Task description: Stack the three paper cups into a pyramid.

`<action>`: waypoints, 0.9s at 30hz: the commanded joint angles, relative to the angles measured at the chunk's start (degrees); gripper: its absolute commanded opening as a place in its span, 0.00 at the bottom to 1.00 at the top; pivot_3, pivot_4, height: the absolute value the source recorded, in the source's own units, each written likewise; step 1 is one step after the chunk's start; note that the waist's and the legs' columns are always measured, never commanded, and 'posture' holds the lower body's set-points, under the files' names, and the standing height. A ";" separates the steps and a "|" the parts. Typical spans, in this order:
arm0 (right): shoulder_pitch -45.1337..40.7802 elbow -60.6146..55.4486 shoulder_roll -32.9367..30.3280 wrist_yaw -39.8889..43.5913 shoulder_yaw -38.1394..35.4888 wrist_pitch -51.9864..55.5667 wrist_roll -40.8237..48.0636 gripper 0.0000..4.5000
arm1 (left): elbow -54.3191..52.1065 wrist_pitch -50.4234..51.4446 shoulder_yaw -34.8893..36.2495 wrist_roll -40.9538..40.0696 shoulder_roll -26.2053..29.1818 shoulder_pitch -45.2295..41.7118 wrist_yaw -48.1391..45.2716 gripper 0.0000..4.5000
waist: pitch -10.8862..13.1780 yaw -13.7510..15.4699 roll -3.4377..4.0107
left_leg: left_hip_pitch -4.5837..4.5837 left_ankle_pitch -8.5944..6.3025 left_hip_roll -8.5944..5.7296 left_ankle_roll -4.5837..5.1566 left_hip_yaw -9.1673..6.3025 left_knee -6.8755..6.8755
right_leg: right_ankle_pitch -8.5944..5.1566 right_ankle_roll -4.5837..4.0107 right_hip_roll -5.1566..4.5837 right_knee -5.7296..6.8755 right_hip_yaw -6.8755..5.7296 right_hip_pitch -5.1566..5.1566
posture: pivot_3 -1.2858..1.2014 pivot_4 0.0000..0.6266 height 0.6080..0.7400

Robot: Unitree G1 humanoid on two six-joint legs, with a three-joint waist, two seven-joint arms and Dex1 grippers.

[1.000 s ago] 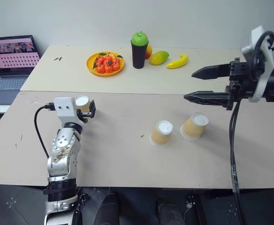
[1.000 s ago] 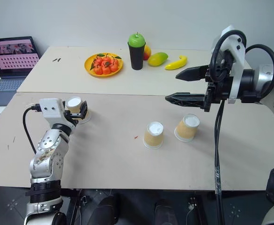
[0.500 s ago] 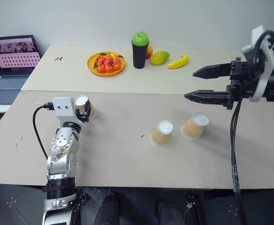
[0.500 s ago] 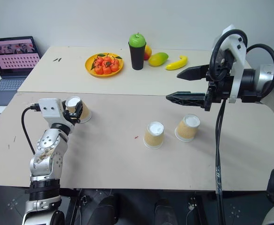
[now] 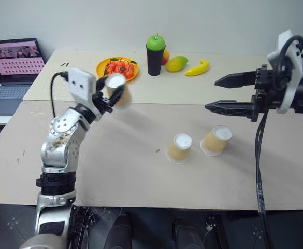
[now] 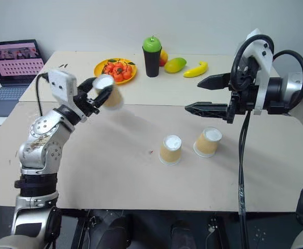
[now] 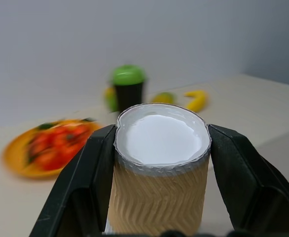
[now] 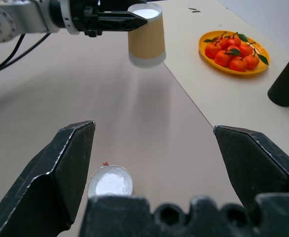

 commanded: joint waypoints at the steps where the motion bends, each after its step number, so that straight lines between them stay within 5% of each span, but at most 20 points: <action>1: 0.87 -1.84 -0.50 -1.20 -3.74 -1.12 0.18 1.00 | -5.63 3.05 -2.41 -3.86 3.82 4.86 -7.60 0.56 | 0.00 -0.71 0.00 | 0.02 0.00 0.00 0.01 0.00 -0.03 | -0.03 -0.02 0.00 0.03 0.00 0.00 | 0.52 0.24 0.96; 15: 4.56 -5.62 -1.94 -4.39 -8.07 1.21 1.75 1.00 | -4.79 3.80 -9.78 -5.60 9.14 7.19 -21.34 0.56 | 0.00 -0.72 0.00 | 0.03 0.00 0.00 0.01 0.00 0.10 | -0.05 -0.02 0.00 0.18 -0.01 0.01 | 0.52 0.24 0.96; 27: 7.78 -9.65 -4.18 -8.31 -12.56 4.38 4.61 1.00 | 2.86 -3.23 -13.99 -0.98 5.97 4.93 -24.94 0.56 | 0.00 -0.61 0.00 | 0.03 0.00 0.01 0.02 0.00 0.09 | -0.05 -0.03 0.00 0.17 -0.01 0.01 | 0.52 0.24 0.96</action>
